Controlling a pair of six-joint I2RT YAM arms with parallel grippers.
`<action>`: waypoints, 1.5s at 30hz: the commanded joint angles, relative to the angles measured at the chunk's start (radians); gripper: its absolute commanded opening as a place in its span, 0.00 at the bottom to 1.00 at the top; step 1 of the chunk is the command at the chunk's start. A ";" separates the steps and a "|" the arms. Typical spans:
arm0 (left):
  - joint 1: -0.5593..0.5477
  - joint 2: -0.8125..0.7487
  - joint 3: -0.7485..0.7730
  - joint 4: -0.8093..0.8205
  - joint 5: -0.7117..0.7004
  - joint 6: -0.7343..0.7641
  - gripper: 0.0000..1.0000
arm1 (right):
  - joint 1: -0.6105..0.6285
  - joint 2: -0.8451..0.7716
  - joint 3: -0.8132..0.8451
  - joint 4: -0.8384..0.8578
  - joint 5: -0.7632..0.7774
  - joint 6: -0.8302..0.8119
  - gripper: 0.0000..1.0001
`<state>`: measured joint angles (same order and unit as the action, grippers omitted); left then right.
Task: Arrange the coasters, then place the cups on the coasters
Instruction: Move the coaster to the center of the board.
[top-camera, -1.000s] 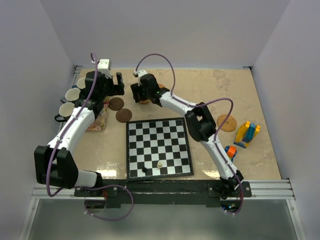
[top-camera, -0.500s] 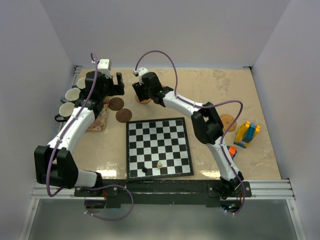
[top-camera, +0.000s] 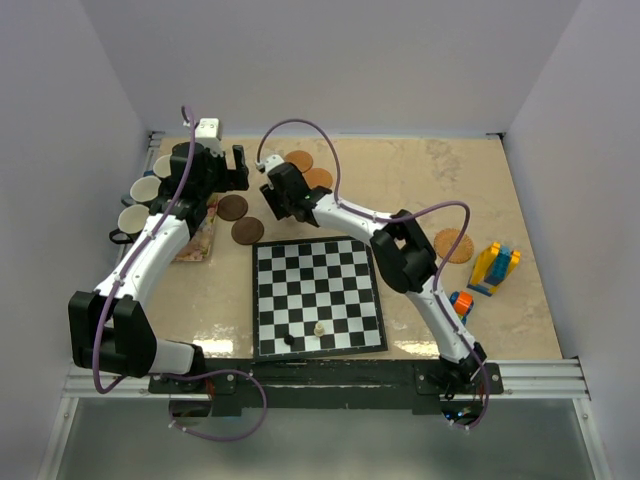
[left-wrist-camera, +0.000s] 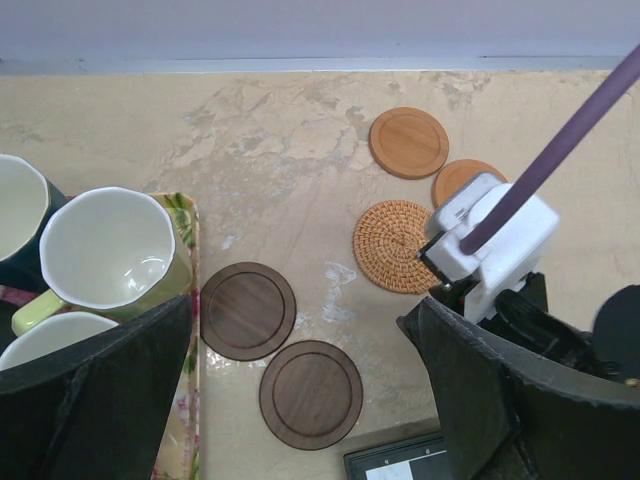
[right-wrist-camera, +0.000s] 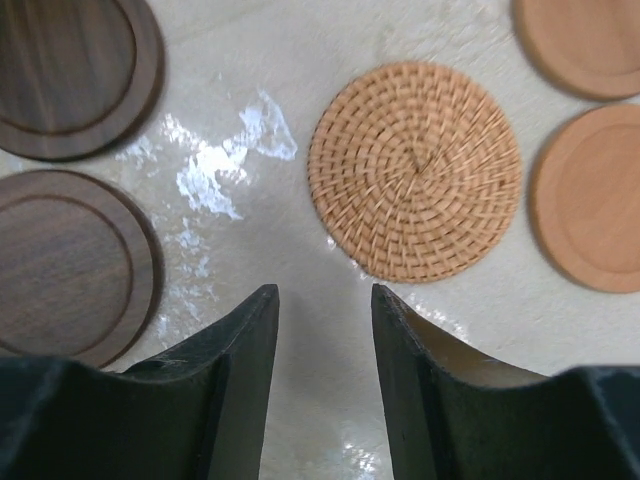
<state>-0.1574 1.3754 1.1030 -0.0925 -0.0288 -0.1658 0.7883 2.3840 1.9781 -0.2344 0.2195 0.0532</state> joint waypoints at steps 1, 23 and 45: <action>-0.001 -0.001 0.012 0.033 0.018 -0.018 1.00 | 0.009 0.027 0.028 -0.029 0.030 0.042 0.45; -0.001 0.002 0.012 0.033 0.021 -0.020 1.00 | 0.009 0.188 0.197 -0.091 0.109 0.116 0.41; -0.001 0.002 0.012 0.031 0.023 -0.021 1.00 | -0.014 0.261 0.292 -0.075 0.107 0.109 0.41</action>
<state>-0.1574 1.3766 1.1030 -0.0925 -0.0143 -0.1730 0.7914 2.5996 2.2330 -0.2913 0.3218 0.1650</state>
